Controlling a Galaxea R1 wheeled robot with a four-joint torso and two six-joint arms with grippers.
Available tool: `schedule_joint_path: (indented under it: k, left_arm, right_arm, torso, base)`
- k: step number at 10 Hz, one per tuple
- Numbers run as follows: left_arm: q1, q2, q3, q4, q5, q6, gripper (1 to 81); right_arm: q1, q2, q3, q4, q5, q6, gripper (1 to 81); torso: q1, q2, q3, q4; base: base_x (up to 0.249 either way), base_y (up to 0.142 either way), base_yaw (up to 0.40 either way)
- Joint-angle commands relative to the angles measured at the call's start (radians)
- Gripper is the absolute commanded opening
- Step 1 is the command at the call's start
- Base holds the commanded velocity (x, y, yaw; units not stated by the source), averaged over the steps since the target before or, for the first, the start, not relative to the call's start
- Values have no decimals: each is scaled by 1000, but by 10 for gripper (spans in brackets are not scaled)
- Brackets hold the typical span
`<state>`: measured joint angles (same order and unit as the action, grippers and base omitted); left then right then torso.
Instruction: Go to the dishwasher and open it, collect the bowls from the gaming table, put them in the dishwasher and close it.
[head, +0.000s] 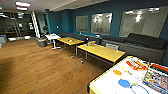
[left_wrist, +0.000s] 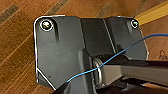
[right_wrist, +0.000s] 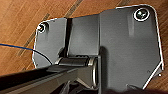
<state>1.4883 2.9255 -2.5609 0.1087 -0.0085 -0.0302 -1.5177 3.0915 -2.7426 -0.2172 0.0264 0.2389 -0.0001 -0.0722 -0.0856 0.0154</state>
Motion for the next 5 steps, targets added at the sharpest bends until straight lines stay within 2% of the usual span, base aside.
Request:
schedule_joint_path:
  k: [1,4,5]
  left_arm:
    - [-52,-5,5,6,50,0,811]
    - [-52,-3,5,9,51,1,811]
    - [-52,-3,5,9,51,1,811]
  right_arm:
    - [55,3,6,-7,-48,-3,811]
    - [56,5,6,-7,-48,-3,811]
    - [53,5,6,-7,-46,-3,811]
  torso:
    - [0,0,0,0]
    - [0,0,0,0]
    - [0,0,0,0]
  base:
    - [0,0,0]
    - [0,0,0]
    - [0,0,-130]
